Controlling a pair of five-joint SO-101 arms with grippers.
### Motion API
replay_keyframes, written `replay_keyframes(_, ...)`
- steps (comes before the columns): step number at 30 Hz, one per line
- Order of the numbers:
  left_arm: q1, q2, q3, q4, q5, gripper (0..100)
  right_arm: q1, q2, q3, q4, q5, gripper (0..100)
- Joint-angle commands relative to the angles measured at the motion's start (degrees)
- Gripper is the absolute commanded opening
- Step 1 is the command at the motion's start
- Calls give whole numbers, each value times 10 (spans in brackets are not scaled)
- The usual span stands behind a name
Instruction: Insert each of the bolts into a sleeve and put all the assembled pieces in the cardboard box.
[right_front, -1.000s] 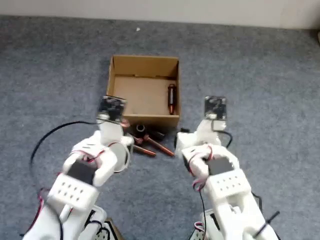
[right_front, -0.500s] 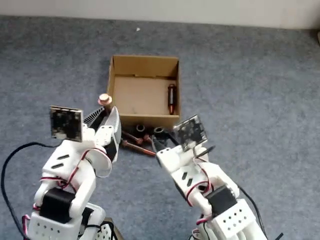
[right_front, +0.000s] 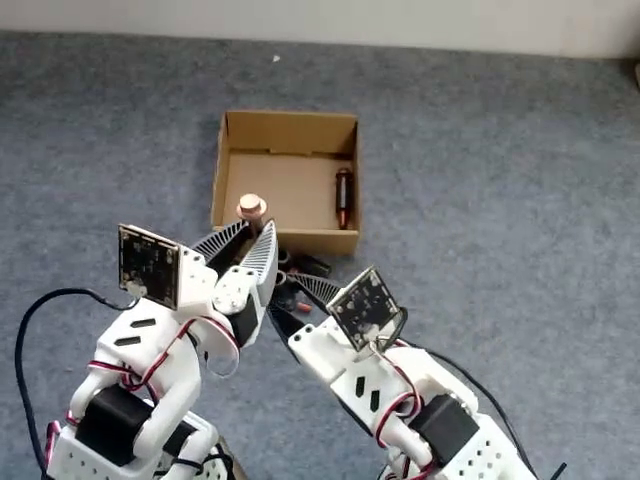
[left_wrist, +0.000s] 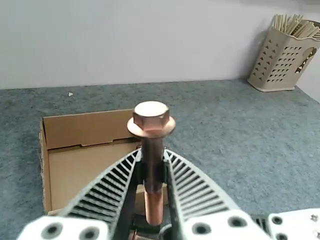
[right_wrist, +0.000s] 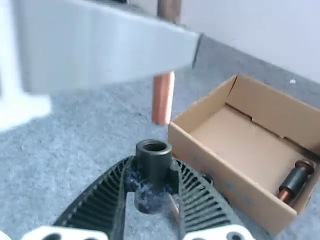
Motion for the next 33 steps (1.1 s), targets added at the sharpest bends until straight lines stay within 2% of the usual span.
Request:
replay_keyframes(1,26,-5,-29,-8,3,5,-7,-25,-5,-1,7,5)
replay_keyframes(8,48,-5,-28,-7,3,5,-7,-30,19,-52,7,5)
replay_keyframes(19,45,-5,0,25,1,5,-6,-31,15,-58,4,5)
replay_keyframes(26,48,-6,-2,25,1,5,41,-31,17,-92,3,5)
replay_keyframes(33,48,-6,5,24,1,8,40,-31,15,-100,3,5)
